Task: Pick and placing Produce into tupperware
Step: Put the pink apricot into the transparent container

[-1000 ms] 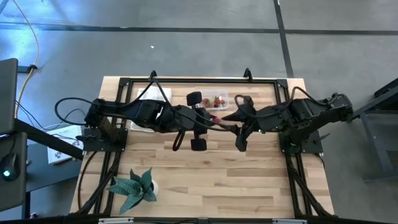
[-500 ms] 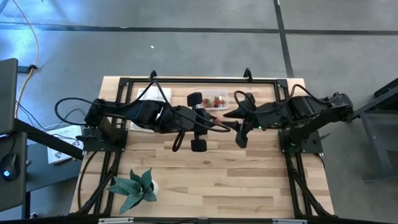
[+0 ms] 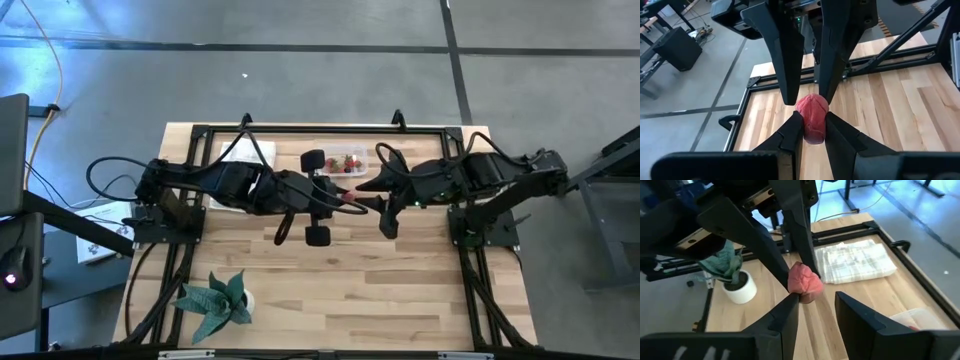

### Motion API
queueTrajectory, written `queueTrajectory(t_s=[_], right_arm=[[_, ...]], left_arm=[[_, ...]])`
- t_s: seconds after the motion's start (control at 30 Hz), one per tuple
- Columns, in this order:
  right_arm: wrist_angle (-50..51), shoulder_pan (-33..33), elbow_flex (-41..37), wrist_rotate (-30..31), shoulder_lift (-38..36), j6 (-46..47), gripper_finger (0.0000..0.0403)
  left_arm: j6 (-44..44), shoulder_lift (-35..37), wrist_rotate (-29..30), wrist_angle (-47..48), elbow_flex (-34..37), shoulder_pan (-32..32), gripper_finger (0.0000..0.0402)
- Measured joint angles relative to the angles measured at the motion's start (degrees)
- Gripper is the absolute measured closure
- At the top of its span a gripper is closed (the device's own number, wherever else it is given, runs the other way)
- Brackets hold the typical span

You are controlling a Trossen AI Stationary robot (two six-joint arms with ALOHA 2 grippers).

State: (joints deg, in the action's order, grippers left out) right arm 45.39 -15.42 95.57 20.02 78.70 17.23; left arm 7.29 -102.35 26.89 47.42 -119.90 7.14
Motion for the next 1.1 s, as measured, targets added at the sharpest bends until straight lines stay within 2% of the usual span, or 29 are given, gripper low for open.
queueTrajectory(t_s=[0.47,0.57,0.7,0.77,1.0,1.1], right_arm=[[-1.5,0.0,-0.1,-5.0,0.0,-0.2,0.0283],[-1.9,0.0,-0.1,-5.3,0.0,-0.8,0.0303],[-1.9,0.0,-0.1,-5.4,0.0,-0.8,0.0371],[-1.7,0.0,-0.1,-5.4,0.0,-0.8,0.0392],[-1.3,0.0,-0.1,-5.0,0.0,-0.7,0.0399],[-0.4,0.0,-0.1,-3.6,0.0,-0.7,0.0400]], left_arm=[[0.0,0.0,0.3,0.2,0.0,0.1,0.0341],[0.0,0.0,0.4,0.1,0.0,0.1,0.0341],[0.0,0.0,0.7,0.2,0.0,0.1,0.0341],[0.0,-0.1,0.7,0.2,0.0,0.1,0.0341],[0.2,-0.1,0.8,0.2,0.0,0.0,0.0341],[2.9,-0.2,0.8,0.0,0.0,0.0,0.0341]])
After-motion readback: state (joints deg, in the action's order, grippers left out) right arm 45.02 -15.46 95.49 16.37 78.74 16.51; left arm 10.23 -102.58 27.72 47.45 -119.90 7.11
